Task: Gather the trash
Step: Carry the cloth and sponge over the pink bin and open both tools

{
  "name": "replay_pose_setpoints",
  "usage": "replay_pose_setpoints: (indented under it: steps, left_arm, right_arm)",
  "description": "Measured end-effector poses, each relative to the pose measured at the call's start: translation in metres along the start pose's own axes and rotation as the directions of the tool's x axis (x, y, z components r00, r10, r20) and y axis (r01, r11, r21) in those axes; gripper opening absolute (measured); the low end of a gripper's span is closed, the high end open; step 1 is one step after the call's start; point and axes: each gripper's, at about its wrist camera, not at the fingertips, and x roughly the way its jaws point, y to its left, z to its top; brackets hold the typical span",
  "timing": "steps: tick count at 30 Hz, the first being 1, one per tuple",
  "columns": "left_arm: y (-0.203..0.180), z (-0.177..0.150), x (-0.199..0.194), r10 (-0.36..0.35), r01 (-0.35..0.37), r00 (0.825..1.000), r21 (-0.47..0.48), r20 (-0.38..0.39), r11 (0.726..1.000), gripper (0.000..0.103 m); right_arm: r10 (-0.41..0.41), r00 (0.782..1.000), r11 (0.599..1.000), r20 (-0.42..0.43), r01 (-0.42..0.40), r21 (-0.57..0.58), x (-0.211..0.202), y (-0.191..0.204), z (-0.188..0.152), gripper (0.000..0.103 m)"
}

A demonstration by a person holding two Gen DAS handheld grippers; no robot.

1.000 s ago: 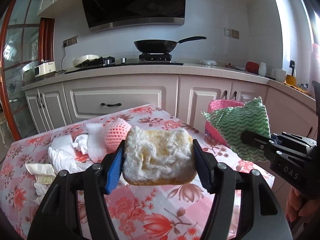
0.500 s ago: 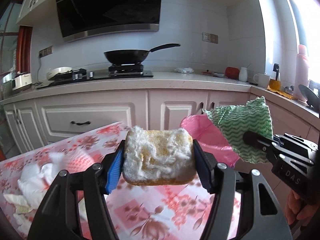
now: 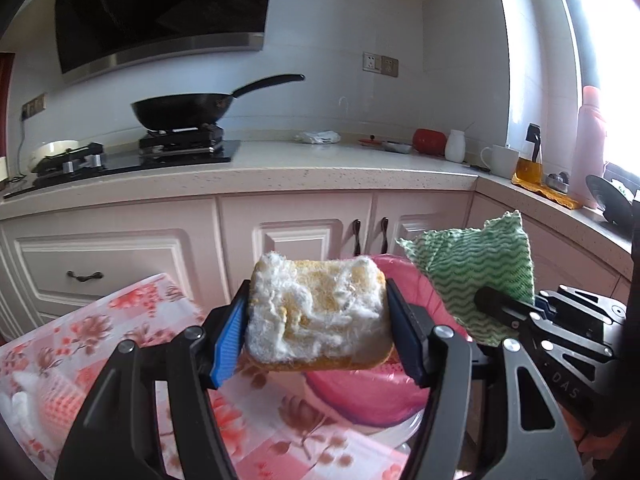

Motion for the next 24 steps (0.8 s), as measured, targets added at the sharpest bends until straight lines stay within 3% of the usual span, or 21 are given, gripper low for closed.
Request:
replay_pose_setpoints:
  steps: [8, 18, 24]
  left_arm:
    - [-0.017, 0.012, 0.074, -0.043, 0.044, 0.998, 0.022, -0.049, 0.999, 0.062]
    - [-0.015, -0.011, 0.148, -0.127, 0.131, 0.982, 0.023, -0.142, 0.991, 0.069]
    - [-0.006, -0.020, 0.157, -0.111, 0.116, 0.981, 0.020, -0.156, 0.993, 0.081]
  right_arm:
    - [-0.005, 0.999, 1.000, -0.042, 0.006, 0.029, 0.040, -0.036, 0.002, 0.014]
    - [0.011, 0.993, 0.996, -0.116, -0.001, 0.086, 0.080, -0.065, -0.012, 0.018]
    - [0.003, 0.990, 0.996, -0.138, 0.009, 0.091, 0.082, -0.070, -0.023, 0.035]
